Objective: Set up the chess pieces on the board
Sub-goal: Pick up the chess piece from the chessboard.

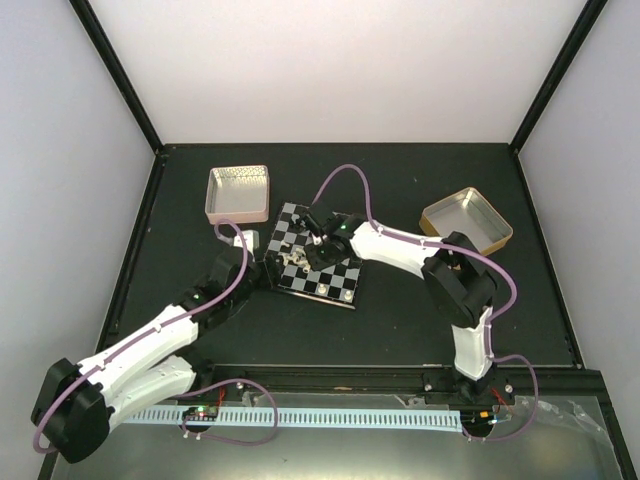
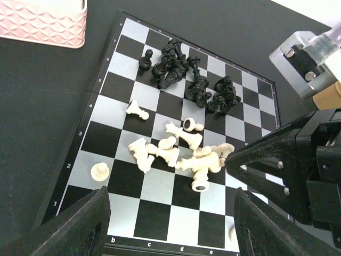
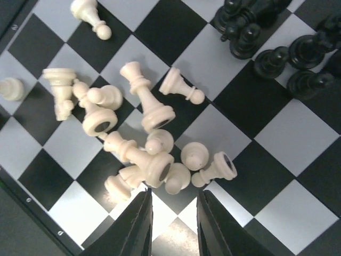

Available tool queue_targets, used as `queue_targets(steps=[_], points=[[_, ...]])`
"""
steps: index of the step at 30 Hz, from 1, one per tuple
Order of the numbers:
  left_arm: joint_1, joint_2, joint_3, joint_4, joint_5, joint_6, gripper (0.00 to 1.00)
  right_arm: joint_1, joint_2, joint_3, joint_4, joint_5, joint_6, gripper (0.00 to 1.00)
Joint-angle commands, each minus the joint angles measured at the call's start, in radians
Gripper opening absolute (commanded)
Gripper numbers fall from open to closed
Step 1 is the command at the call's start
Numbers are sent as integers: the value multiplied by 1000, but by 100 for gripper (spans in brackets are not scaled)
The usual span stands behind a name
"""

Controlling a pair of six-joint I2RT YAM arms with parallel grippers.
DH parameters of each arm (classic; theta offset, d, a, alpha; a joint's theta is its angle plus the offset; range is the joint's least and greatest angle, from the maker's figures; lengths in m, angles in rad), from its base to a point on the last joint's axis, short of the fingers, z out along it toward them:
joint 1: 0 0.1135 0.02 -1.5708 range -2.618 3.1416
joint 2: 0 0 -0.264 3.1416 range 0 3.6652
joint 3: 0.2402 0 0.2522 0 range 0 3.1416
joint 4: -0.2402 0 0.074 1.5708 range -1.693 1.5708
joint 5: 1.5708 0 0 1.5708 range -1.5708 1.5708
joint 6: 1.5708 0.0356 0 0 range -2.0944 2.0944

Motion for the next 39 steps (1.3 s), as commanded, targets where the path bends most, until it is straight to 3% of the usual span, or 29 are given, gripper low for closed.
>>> queue_targets(steps=[1,6,13,30,39], points=[[7,0,-31,83,-22,-14,64,2,30,43,-60,89,2,26],[7,-8,-45,83,-29,-24,61,4,59,85,-76,100,-11,27],[7,-66,-88,99,-44,-42,61,4,98,130,-89,99,-24,23],[7,-40,-78,96,-42,-40,61,4,144,164,-95,104,-23,14],[7,-32,-72,94,-42,-37,61,4,63,127,-46,116,-19,7]])
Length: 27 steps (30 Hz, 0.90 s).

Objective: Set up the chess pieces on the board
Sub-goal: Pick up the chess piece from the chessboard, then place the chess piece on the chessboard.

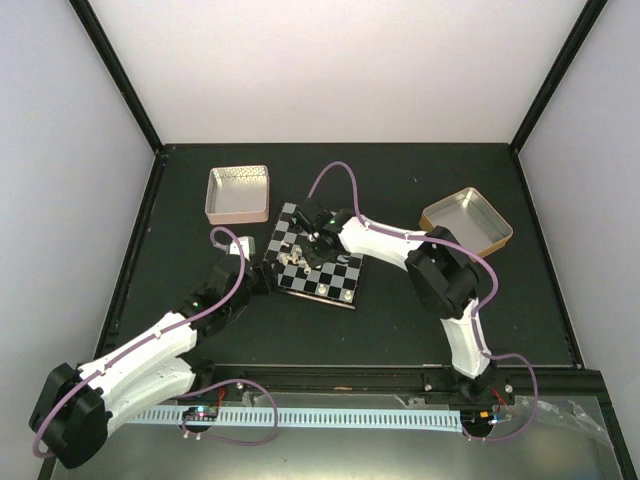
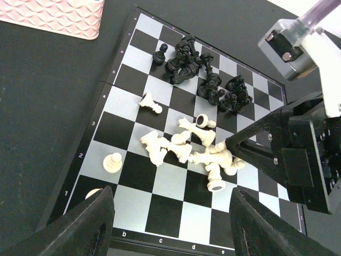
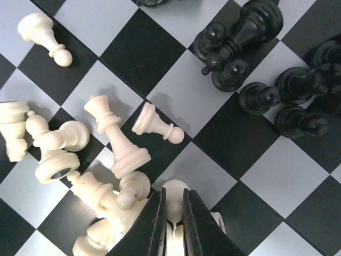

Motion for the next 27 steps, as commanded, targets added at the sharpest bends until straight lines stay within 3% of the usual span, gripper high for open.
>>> queue_targets(steps=[1,16,27], points=[[6,7,19,26,-15,-4,61,1,-80,-18,38,29,1,7],[6,22,26,25,-9,-5,61,0,-356,-290,25,45,41,7],[8,34,36,16,-6,-3,61,-2,-362,-424,39,-3,77,7]])
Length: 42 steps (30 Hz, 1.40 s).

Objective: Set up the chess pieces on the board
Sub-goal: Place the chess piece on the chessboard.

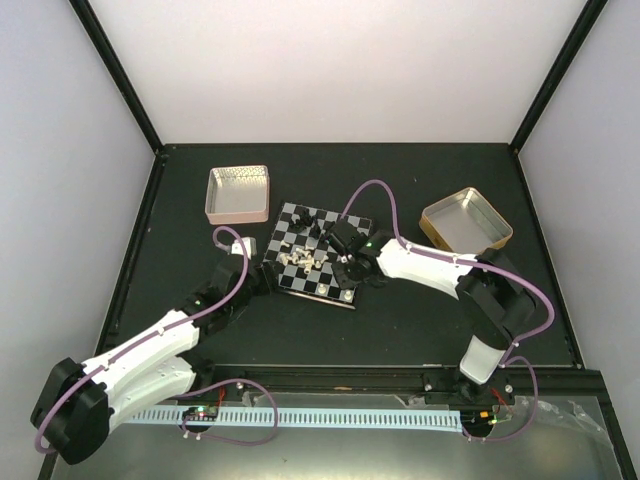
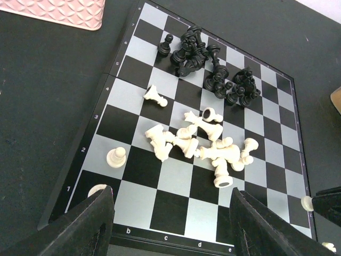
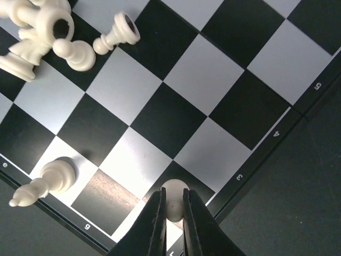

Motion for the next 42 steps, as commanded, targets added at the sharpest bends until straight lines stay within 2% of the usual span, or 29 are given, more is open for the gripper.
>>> queue_targets(steps=[1,19,23,31,39,42], points=[[7,2,36,17,-7,-3,61,-4,-1,-9,12,-9,29,7],[7,11,40,14,-7,-3,61,-5,55,-14,-10,13,33,8],[6,10,40,13,-7,-4,61,-5,52,-24,-17,27,34,12],[6,13,40,13,-7,-6,61,-6,27,-38,-14,-1,27,13],[7,14,43,11,-7,-3,61,-5,-7,12,-40,25,41,27],[7,16,43,10,-7,-3,61,-6,-37,28,-50,36,48,30]])
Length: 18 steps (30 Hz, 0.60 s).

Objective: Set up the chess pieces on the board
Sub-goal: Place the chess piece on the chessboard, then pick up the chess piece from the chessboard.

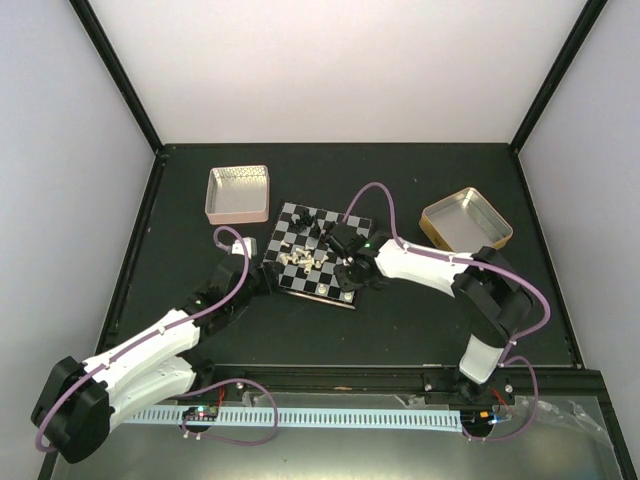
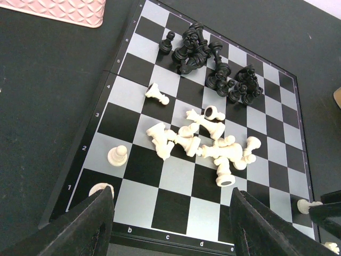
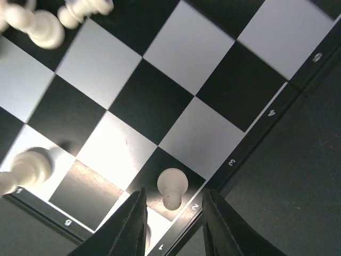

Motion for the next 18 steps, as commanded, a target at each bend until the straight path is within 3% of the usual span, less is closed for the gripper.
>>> queue_targets(steps=[1,6,18], points=[[6,8,43,10,-7,-4,61,-4,-74,52,-21,33,20,30],[6,5,43,10,-10,-5,61,-4,-71,93,13,6,0,32],[7,1,41,6,-14,-9,61,2,110,261,51,-40,1,34]])
